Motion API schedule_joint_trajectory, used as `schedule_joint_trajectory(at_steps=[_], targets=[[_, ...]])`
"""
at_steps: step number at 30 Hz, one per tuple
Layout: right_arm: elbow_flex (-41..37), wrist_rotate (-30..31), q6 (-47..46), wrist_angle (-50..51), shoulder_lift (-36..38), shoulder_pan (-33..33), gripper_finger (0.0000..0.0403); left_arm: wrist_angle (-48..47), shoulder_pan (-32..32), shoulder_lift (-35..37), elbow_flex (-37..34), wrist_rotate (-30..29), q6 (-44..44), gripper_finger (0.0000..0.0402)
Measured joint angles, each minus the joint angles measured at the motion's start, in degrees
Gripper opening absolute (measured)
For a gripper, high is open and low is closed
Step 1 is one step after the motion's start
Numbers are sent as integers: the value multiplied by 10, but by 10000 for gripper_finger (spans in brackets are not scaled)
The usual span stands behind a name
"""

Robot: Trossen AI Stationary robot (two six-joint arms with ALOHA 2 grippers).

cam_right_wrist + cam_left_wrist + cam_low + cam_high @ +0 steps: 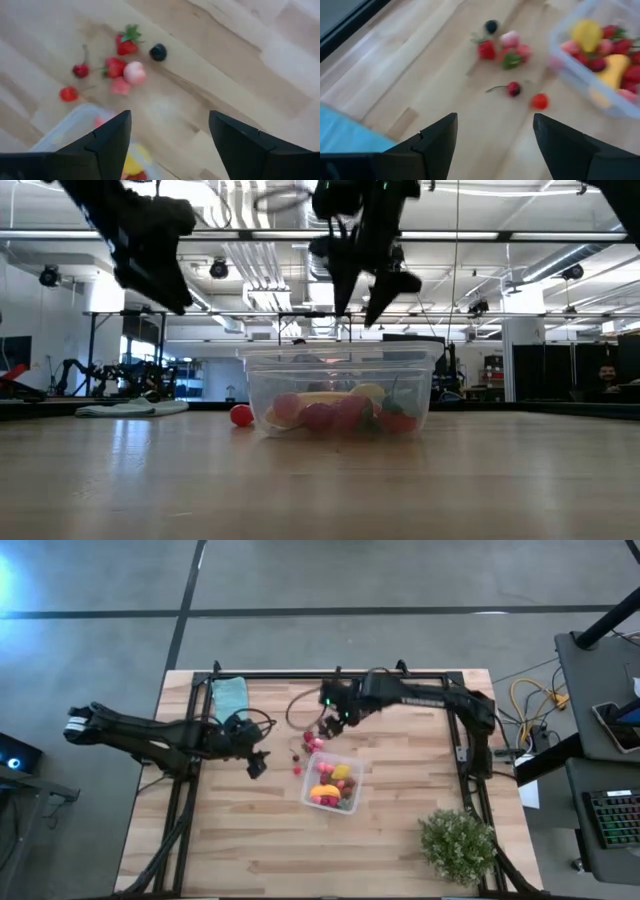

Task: Pick and placing Produce into tupperware
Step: Put the blackberry into the transparent container

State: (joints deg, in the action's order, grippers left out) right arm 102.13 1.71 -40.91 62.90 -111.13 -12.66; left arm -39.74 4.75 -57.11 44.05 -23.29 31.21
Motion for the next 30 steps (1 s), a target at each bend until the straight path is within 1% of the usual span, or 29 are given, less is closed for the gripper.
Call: schedule_joint_trajectory(at_steps=[3, 5, 6, 8, 10, 14, 16, 20, 30], targets=[[-2, -72, 9, -32, -28, -35, 258, 7, -37, 27, -35, 2, -7, 246], [-2, -120, 9, -63, -53, -46, 258, 21, -63, 42, -52, 3, -36, 246], [-2, -130, 9, -79, -65, -50, 258, 25, -76, 46, -61, 3, -57, 246], [-2, -133, 4, -94, -91, -54, 258, 48, -100, 52, -77, 4, -93, 246], [-3, -132, -13, -99, -112, -56, 258, 51, -122, 55, -85, 5, -118, 246], [-1, -127, -25, -115, -138, -56, 258, 54, -151, 47, -86, 6, -139, 246], [7, -109, -26, -126, -146, -54, 258, 74, -157, 39, -86, 7, -151, 246], [23, -54, -16, -131, -155, -53, 258, 114, -164, 19, -88, 7, -170, 246], [31, -46, 49, -139, -185, -52, 258, 148, -177, -40, -84, 8, -171, 246]])
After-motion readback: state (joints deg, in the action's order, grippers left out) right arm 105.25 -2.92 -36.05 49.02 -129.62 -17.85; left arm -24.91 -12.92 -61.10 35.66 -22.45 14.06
